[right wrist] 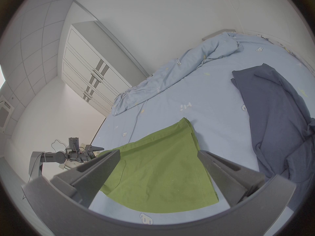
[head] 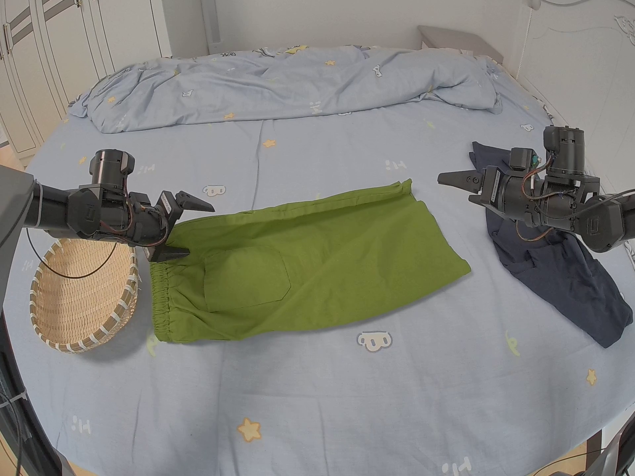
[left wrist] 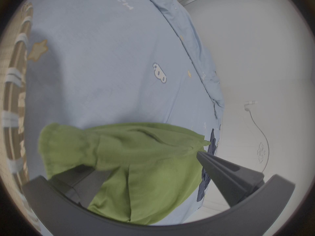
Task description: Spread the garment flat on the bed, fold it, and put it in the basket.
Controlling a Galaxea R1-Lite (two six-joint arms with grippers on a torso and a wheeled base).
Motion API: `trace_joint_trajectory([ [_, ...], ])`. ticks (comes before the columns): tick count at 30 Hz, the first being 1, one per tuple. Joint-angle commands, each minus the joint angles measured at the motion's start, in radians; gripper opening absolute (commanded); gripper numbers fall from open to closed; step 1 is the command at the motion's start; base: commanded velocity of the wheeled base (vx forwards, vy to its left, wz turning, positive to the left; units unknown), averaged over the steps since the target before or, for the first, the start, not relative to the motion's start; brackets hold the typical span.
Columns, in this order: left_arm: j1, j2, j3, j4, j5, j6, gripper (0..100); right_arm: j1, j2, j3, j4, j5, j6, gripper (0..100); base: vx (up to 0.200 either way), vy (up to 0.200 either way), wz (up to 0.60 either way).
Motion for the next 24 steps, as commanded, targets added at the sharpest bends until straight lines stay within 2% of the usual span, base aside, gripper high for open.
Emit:
trace_joint_trajectory([
  [1, -0.018, -0.141, 0.119, -0.001, -0.001, 0.047, 100, 0.002, 0.003, 0.0, 0.0, 0.0, 0.0, 100, 0.0, 0.0, 0.0],
  [4, -0.024, -0.262, 0.285, -0.009, 0.003, 0.136, 100, 0.002, 0.0, 0.003, 0.0, 0.0, 0.0, 100, 0.0, 0.0, 0.0],
  [7, -0.014, -0.337, 0.415, -0.055, 0.025, 0.188, 100, 0.0, -0.001, 0.003, 0.001, 0.002, 0.0, 100, 0.0, 0.0, 0.0],
  [8, -0.014, -0.337, 0.415, -0.055, 0.025, 0.188, 100, 0.0, -0.001, 0.003, 0.001, 0.002, 0.0, 100, 0.0, 0.0, 0.0],
  [11, 0.011, -0.392, 0.613, -0.179, 0.062, 0.257, 100, 0.002, -0.003, 0.004, 0.003, 0.002, 0.0, 100, 0.0, 0.0, 0.0],
  [12, 0.011, -0.392, 0.613, -0.179, 0.062, 0.257, 100, 0.002, -0.003, 0.004, 0.003, 0.002, 0.0, 100, 0.0, 0.0, 0.0],
  [14, 0.026, -0.4, 0.705, -0.265, 0.076, 0.296, 100, 0.007, -0.004, 0.008, 0.004, 0.002, 0.0, 100, 0.0, 0.0, 0.0],
  [24, 0.037, -0.409, 0.751, -0.309, 0.12, 0.319, 100, 0.016, -0.001, 0.017, 0.004, 0.002, 0.0, 100, 0.0, 0.0, 0.0],
])
